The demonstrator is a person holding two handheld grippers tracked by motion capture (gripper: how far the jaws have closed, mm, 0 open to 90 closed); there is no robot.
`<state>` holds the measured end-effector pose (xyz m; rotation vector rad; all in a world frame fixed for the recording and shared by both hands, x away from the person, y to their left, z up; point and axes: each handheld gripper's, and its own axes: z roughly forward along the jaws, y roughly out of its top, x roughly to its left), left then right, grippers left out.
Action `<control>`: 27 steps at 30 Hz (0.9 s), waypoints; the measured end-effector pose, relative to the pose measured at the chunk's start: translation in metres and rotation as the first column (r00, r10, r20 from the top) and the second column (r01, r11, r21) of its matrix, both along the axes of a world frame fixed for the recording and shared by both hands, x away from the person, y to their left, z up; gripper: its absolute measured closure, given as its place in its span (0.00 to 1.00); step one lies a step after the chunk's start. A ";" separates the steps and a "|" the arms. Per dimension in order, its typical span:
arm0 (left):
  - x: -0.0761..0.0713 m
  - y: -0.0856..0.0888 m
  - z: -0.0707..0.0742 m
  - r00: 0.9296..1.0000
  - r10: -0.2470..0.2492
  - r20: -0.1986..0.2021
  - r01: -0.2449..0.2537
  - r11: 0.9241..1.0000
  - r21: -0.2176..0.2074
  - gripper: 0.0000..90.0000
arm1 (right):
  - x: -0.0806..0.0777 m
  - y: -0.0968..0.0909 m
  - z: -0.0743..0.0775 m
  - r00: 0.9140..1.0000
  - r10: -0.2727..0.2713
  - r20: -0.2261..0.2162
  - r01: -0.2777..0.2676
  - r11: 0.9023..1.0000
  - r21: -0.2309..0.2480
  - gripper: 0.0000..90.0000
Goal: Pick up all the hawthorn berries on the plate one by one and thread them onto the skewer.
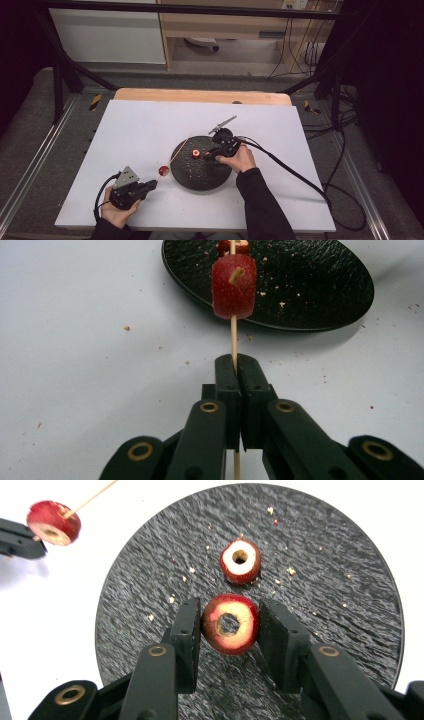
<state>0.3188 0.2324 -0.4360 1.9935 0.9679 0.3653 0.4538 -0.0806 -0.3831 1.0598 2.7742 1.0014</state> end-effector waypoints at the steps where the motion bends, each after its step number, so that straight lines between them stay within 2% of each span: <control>1: 0.000 0.000 0.000 1.000 0.001 0.001 -0.001 1.000 0.000 0.98 | -0.001 -0.002 0.000 1.000 -0.006 0.002 0.006 1.000 0.012 0.70; 5: -0.001 -0.001 0.000 1.000 0.001 0.004 -0.001 1.000 -0.002 0.98 | -0.005 -0.008 -0.001 0.999 -0.053 0.011 0.052 0.994 0.098 0.70; 8: -0.001 -0.002 0.000 1.000 0.001 0.003 -0.001 1.000 -0.005 0.98 | -0.008 -0.013 -0.002 0.996 -0.090 0.017 0.086 0.981 0.175 0.70; 11: -0.001 -0.003 0.000 1.000 -0.001 0.004 0.001 1.000 -0.005 0.98 | -0.012 -0.018 -0.004 0.991 -0.129 0.023 0.120 0.966 0.229 0.70; 14: -0.002 -0.003 0.000 1.000 -0.002 0.005 0.002 1.000 -0.005 0.98 | -0.016 -0.024 -0.008 0.986 -0.164 0.012 0.153 0.944 0.292 0.70; 19: -0.002 -0.004 0.000 1.000 0.001 0.007 -0.001 1.000 -0.009 0.98 | -0.019 -0.033 -0.013 0.978 -0.209 0.000 0.195 0.912 0.362 0.70; 23: -0.002 -0.005 -0.001 1.000 0.001 0.007 -0.001 1.000 -0.013 0.98 | -0.023 -0.037 -0.016 0.969 -0.247 -0.017 0.230 0.875 0.426 0.70; 27: -0.003 -0.006 -0.001 1.000 0.004 0.009 -0.003 1.000 -0.016 0.98 | -0.026 -0.036 -0.020 0.961 -0.275 -0.025 0.254 0.846 0.469 0.70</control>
